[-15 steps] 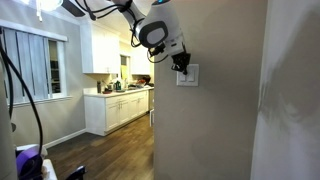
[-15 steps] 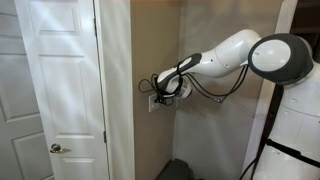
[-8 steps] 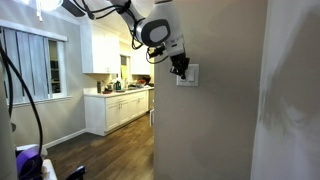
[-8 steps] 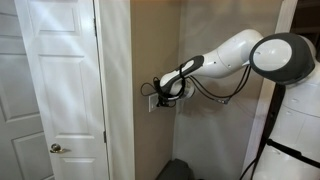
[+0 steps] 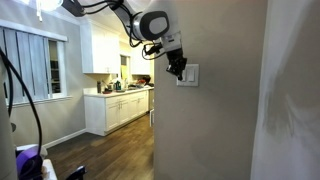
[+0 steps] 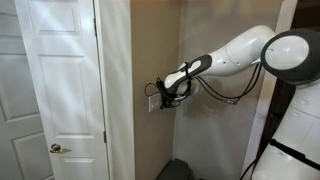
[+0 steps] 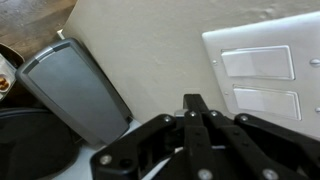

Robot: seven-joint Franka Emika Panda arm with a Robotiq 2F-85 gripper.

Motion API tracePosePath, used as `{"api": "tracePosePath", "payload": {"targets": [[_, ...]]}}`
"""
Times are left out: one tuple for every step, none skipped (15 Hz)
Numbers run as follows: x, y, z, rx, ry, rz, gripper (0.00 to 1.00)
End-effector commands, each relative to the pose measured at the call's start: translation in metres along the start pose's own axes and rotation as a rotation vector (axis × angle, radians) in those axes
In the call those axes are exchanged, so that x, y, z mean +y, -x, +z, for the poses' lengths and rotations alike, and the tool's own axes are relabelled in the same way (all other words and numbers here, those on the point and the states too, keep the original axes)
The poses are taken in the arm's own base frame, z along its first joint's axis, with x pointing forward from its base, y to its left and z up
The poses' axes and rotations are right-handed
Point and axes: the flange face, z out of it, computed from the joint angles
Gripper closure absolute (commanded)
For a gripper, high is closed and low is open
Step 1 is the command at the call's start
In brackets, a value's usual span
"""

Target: Flip the left light switch

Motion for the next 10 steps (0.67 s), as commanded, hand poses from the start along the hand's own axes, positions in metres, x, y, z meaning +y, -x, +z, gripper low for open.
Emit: {"api": "tracePosePath", "payload": {"targets": [[0.0074, 0.0013, -0.0125, 0.01, 0.018, 0.014, 1.0], [0.0074, 0.0022, -0.0137, 0.007, 0.02, 0.013, 1.0], [0.0075, 0.0014, -0.0141, 0.011, 0.03, 0.013, 0.74], [0.0079, 0.0016, -0.0148, 0.011, 0.032, 0.012, 0.73], [0.0017, 0.0018, -0.0061, -0.006, 0.016, -0.006, 0.93], [0.0018, 0.002, -0.0065, -0.006, 0.017, -0.007, 0.87], [0.0018, 0.002, -0.0066, -0.006, 0.017, -0.007, 0.79], [0.0019, 0.002, -0.0066, -0.006, 0.018, -0.008, 0.74], [0.002, 0.002, -0.0065, -0.005, 0.018, -0.008, 0.73], [0.002, 0.002, -0.0065, -0.005, 0.018, -0.008, 0.73]]}}
